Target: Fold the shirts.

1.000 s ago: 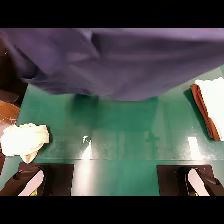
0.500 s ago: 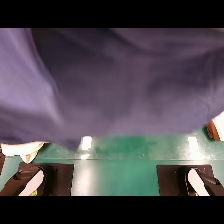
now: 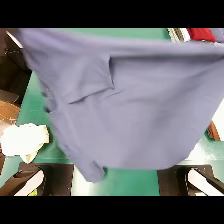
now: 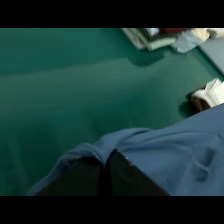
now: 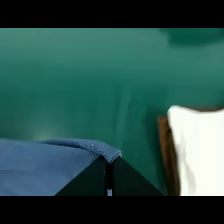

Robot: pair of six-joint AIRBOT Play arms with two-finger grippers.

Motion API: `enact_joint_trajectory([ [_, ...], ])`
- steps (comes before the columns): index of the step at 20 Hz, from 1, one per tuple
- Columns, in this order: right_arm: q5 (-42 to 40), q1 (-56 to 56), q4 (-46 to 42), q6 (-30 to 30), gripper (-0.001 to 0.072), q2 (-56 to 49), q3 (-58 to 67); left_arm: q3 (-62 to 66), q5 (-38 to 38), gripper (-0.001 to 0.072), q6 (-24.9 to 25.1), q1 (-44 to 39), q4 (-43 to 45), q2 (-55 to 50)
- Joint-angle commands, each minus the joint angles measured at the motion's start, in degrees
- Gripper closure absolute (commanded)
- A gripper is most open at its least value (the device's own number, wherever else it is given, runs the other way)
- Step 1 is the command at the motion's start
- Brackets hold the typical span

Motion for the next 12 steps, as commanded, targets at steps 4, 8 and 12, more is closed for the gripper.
enact_joint_trajectory([
  [4,-10.3,6.3,-0.4,0.1,0.0694,-17.5,-10.9,-13.6,9.7,0.0681,8.1,0.0,-0.5,-18.4],
  [8,-23.2,7.6,2.0,1.2,0.0694,-25.4,-10.8,-13.4,27.1,0.0681,14.4,0.0,-7.3,-26.7],
  [12,-30.9,7.6,7.4,1.1,0.0694,-27.6,-10.8,-8.5,29.4,0.0681,19.6,0.0,-8.7,-31.1],
])
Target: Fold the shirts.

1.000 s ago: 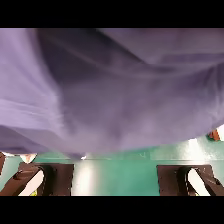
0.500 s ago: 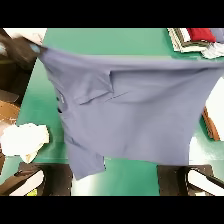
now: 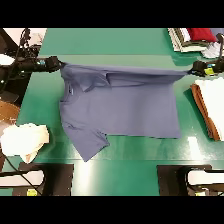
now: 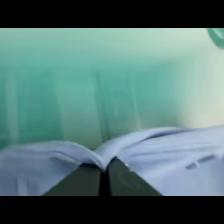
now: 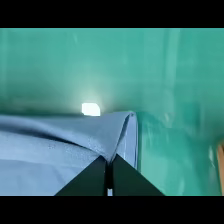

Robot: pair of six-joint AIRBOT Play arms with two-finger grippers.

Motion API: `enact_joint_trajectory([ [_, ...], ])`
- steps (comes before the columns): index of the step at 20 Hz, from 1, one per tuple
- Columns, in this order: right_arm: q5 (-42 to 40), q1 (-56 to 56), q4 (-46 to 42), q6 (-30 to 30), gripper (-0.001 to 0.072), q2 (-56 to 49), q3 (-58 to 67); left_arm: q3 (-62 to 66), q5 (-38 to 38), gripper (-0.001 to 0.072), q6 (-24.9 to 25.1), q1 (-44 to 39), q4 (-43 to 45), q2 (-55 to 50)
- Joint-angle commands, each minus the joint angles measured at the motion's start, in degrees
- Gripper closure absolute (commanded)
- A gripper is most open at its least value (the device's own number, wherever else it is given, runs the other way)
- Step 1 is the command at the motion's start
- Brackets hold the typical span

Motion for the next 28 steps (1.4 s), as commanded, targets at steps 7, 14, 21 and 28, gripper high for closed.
enact_joint_trajectory([
  [7,4.8,0.5,2.8,-0.5,0.0695,-2.3,-0.3,3.4,-5.7,0.0682,3.9,0.1,8.9,-3.5],
  [14,8.4,5.6,-8.9,3.7,0.0695,-0.7,-6.1,0.7,-14.0,0.0681,-3.5,0.1,21.3,-3.6],
  [21,2.9,7.4,-7.1,4.3,0.0692,1.6,-16.3,-2.5,-15.1,0.0632,-6.0,0.1,24.5,-3.6],
  [28,15.6,5.5,-4.2,3.4,0.0265,2.4,-11.2,-2.3,-23.1,0.0161,-15.5,2.1,30.0,0.4],
])
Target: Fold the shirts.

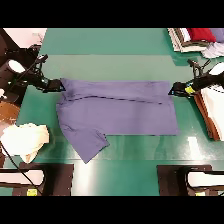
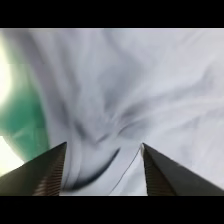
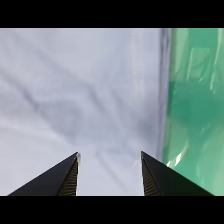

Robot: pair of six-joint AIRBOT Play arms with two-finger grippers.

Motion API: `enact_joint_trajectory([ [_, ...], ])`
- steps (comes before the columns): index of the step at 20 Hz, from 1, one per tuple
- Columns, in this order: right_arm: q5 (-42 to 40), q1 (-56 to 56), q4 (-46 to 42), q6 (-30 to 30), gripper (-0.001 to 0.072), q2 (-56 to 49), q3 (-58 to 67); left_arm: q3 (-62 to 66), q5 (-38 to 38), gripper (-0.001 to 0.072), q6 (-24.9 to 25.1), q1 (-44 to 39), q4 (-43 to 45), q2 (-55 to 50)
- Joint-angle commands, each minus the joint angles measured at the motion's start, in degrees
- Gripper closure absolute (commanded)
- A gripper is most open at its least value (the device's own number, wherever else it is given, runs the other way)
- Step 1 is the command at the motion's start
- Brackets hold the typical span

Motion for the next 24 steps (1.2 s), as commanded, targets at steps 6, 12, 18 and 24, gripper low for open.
enact_joint_trajectory([
  [6,5.2,-4.5,0.9,-1.2,0.0265,13.7,-9.4,-20.5,-11.1,0.0161,-9.4,2.1,1.0,20.1],
  [12,-2.2,-4.5,1.0,-1.2,0.0266,23.5,-17.8,-44.7,-10.6,0.0161,-10.4,2.1,-7.4,33.8],
  [18,-1.7,-4.4,1.0,-1.2,0.0266,24.8,-17.7,-51.4,-7.6,0.0161,-10.3,2.1,-10.2,34.9],
  [24,-1.7,-4.4,1.0,-1.2,0.0266,24.8,-17.7,-53.8,0.1,0.0162,-8.7,2.1,-13.6,34.9],
])
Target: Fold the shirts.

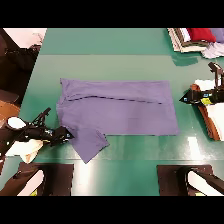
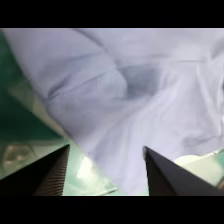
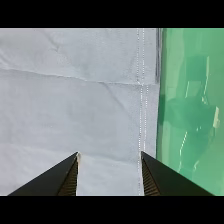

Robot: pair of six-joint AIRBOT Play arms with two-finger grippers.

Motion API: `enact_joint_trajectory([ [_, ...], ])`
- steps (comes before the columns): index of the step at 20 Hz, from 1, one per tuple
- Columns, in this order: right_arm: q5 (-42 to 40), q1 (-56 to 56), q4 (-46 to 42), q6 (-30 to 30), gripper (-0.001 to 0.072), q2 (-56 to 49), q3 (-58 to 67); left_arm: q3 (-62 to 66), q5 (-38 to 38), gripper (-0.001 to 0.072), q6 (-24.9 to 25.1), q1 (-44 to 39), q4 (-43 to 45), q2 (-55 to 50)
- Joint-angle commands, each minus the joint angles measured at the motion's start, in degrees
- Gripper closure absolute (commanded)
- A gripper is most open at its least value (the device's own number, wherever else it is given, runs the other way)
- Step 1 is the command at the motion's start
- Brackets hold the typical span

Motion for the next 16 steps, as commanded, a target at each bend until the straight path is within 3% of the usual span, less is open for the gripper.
enact_joint_trajectory([
  [1,0.0,0.0,0.1,0.0,0.0266,0.1,0.0,-2.0,4.9,0.0162,1.5,0.0,-2.4,0.1],
  [3,0.3,0.0,0.0,0.0,0.0266,0.1,0.0,-2.8,5.4,0.0173,3.0,0.0,-4.4,0.1],
  [5,1.7,-0.1,-0.2,-0.2,0.0266,0.1,0.0,-2.7,5.2,0.0543,3.1,0.0,-4.4,0.1],
  [6,3.3,-0.4,-0.1,-1.1,0.0266,0.1,0.0,-2.7,5.2,0.0591,3.1,0.0,-4.5,0.1],
  [7,5.7,-1.2,-0.2,-1.6,0.0266,0.1,-0.1,-2.6,4.7,0.0688,3.3,0.0,-4.7,0.2],
  [11,13.3,-8.3,-0.2,-3.1,0.0266,0.1,-6.0,1.6,1.4,0.0682,5.2,0.0,-4.7,0.2],
  [16,9.3,-18.9,0.1,-4.1,0.0262,0.1,-19.1,5.9,1.1,0.0682,6.4,0.0,-4.9,0.2],
])
